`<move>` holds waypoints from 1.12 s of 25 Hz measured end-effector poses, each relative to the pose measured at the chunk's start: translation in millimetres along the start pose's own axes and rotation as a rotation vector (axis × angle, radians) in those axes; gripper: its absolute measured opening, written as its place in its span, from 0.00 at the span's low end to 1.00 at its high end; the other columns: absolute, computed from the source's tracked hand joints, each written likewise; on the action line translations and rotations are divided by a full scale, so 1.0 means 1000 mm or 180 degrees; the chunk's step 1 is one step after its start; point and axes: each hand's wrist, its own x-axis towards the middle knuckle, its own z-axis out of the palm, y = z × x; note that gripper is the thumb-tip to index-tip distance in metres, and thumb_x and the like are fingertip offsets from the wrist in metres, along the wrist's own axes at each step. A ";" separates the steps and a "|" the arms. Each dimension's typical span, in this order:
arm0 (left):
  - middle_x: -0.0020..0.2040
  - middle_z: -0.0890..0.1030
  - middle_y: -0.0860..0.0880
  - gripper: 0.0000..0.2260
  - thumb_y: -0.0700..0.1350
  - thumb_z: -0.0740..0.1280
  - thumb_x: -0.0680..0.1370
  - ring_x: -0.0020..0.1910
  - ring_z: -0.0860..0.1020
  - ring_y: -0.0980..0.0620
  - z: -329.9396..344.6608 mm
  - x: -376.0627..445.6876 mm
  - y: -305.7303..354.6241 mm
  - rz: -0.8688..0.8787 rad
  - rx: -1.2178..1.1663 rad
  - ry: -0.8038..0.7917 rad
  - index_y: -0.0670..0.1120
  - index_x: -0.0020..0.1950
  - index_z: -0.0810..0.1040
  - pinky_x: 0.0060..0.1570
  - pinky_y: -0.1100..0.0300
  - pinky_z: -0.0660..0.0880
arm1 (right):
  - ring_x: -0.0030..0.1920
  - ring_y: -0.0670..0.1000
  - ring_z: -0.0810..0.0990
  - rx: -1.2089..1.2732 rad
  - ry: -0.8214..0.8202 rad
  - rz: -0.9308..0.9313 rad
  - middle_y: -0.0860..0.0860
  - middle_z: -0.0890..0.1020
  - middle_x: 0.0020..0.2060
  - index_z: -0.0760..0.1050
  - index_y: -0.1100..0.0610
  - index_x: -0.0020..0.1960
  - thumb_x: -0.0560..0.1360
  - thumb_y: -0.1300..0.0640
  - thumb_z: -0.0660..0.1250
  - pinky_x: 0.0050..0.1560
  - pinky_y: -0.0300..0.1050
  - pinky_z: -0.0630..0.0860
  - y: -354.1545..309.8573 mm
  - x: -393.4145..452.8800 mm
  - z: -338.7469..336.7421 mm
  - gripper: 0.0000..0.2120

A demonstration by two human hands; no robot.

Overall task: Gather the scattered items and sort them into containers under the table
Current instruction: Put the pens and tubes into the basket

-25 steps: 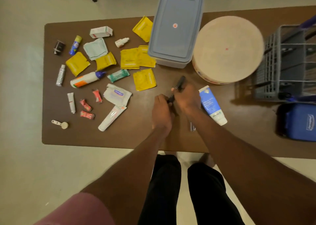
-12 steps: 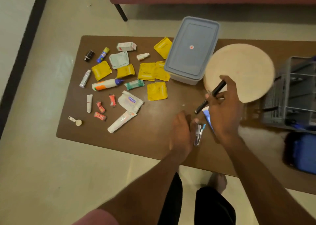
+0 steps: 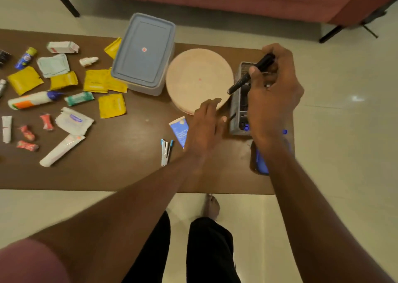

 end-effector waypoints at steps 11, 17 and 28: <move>0.77 0.66 0.47 0.30 0.59 0.58 0.84 0.74 0.67 0.49 0.049 0.020 0.020 -0.0081 0.0076 -0.0709 0.45 0.81 0.58 0.68 0.52 0.71 | 0.56 0.52 0.79 -0.1850 -0.1340 -0.0111 0.51 0.82 0.55 0.77 0.47 0.63 0.77 0.51 0.74 0.52 0.45 0.76 0.059 0.050 -0.030 0.16; 0.77 0.67 0.47 0.27 0.59 0.55 0.85 0.74 0.68 0.50 0.037 0.012 0.015 -0.0381 -0.0422 -0.0899 0.47 0.81 0.59 0.71 0.55 0.67 | 0.60 0.58 0.76 -0.2963 -0.1885 -0.0757 0.55 0.83 0.54 0.81 0.51 0.57 0.77 0.57 0.72 0.61 0.57 0.69 0.059 0.043 -0.006 0.08; 0.57 0.77 0.49 0.15 0.56 0.56 0.84 0.56 0.73 0.48 -0.016 -0.055 -0.051 -0.0741 0.0461 -0.0025 0.47 0.61 0.74 0.53 0.46 0.75 | 0.64 0.60 0.73 -0.3070 -0.2054 -0.0955 0.55 0.77 0.62 0.74 0.52 0.68 0.77 0.57 0.70 0.63 0.62 0.69 0.041 -0.003 0.034 0.20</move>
